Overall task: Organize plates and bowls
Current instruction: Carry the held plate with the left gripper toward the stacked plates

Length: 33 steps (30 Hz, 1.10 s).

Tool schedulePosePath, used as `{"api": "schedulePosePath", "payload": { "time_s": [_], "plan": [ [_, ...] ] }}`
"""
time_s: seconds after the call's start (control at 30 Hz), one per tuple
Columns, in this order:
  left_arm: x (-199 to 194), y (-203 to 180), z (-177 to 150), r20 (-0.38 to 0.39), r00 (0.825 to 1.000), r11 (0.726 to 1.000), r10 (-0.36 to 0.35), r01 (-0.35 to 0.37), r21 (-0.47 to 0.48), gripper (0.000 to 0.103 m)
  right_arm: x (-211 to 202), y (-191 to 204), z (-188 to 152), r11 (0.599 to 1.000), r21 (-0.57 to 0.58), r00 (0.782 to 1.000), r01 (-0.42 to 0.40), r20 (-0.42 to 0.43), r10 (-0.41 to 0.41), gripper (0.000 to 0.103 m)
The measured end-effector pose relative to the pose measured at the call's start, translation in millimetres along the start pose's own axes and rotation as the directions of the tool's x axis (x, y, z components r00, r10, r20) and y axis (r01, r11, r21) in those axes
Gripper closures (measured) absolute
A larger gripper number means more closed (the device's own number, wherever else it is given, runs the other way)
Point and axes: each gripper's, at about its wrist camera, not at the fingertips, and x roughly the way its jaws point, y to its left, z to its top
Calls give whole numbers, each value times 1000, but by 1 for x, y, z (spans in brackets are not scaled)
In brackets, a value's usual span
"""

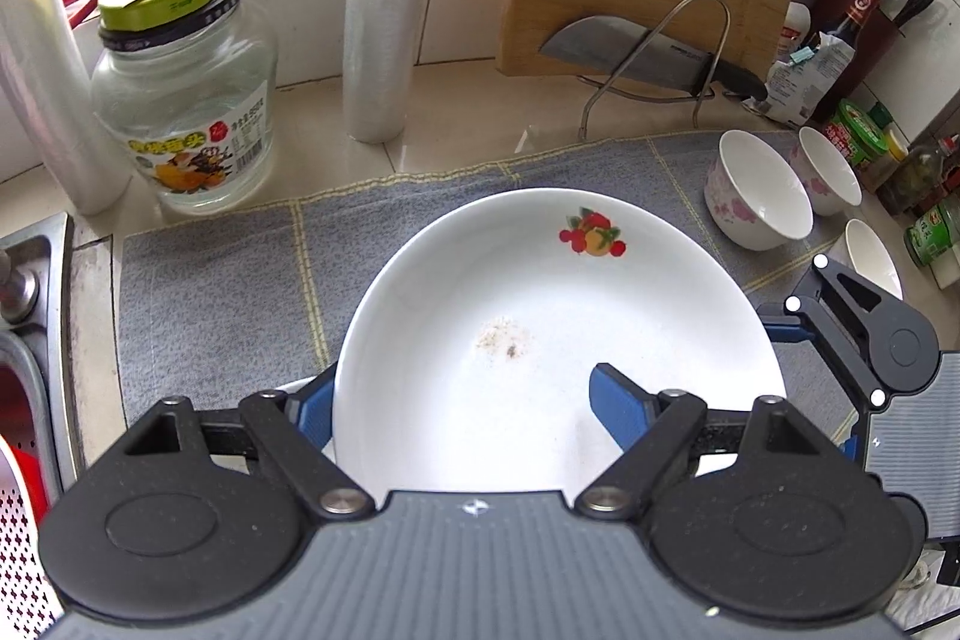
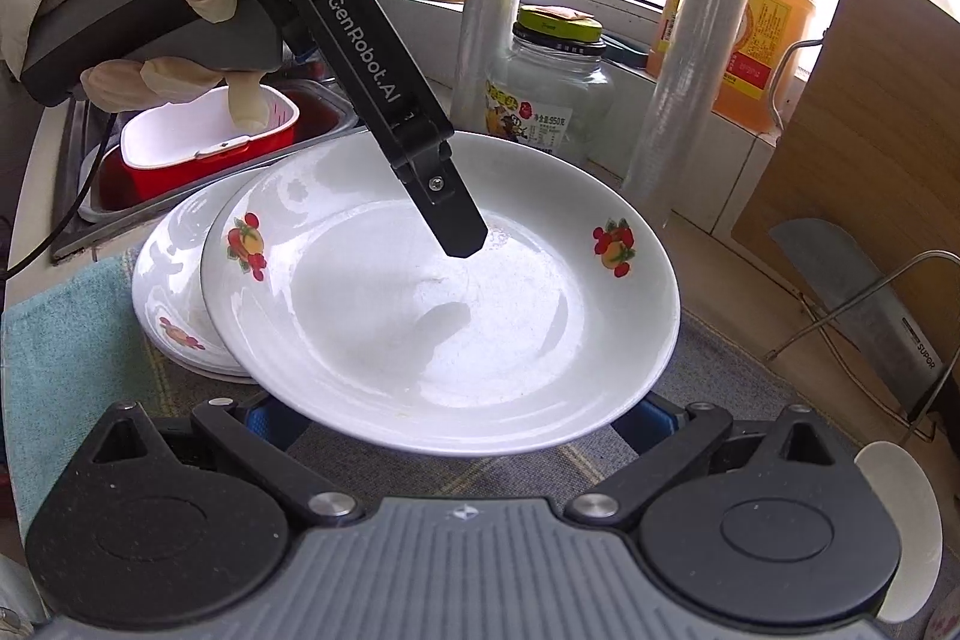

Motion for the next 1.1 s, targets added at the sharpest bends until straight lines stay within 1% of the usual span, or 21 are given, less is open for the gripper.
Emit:
{"api": "schedulePosePath", "payload": {
  "time_s": [0.6,0.9,1.1],
  "plan": [
    [-20,26,-49,17,1000,996,6,-4,-86,19,5,42,6,996,-64,998,-60,-28,58,0],
    [-19,37,-64,11,1000,994,-3,4,-109,19,10,58,8,994,-83,996,-73,-48,69,0],
    [-16,42,-68,8,1000,993,-16,17,-114,19,15,63,7,994,-84,996,-71,-68,65,0]
  ]
}}
